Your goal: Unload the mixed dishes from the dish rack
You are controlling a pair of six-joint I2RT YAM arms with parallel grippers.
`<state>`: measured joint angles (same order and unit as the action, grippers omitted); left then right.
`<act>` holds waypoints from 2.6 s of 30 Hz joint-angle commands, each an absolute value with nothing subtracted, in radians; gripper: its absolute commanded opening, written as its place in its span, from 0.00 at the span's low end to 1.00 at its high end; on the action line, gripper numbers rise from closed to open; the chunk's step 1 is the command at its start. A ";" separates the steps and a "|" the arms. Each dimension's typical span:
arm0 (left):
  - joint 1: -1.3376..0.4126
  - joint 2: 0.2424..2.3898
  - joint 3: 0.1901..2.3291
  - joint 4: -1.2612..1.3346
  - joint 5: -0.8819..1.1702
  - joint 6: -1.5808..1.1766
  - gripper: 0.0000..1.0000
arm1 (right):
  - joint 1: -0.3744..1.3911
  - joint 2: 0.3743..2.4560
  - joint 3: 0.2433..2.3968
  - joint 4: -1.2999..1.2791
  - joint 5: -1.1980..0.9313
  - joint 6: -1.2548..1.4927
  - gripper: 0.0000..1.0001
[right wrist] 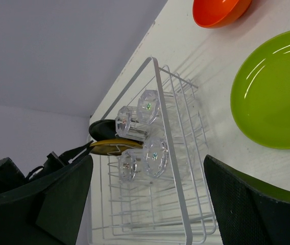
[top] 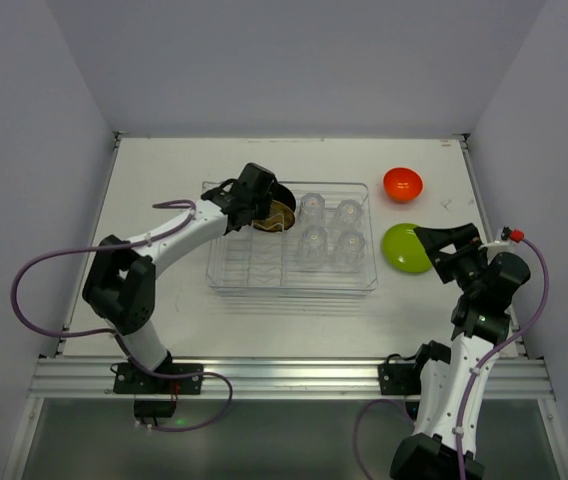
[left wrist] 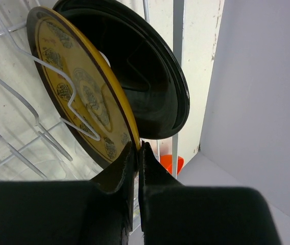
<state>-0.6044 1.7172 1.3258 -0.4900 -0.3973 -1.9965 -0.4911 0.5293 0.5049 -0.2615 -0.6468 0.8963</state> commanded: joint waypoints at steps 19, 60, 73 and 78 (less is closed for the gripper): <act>-0.821 1.436 1.252 -0.489 -0.863 -2.056 0.00 | -0.494 0.555 0.549 -0.206 -0.738 0.888 0.91; -1.626 1.232 1.032 -0.822 -0.739 0.359 0.00 | 0.379 1.005 0.908 -0.345 -0.629 0.738 0.89; -1.641 1.319 1.032 -0.801 -0.807 0.437 0.00 | 0.512 1.092 0.894 -0.408 -0.528 0.644 0.55; -1.640 1.305 1.025 -0.714 -0.827 0.474 0.00 | 0.529 1.117 0.871 -0.378 -0.525 0.644 0.47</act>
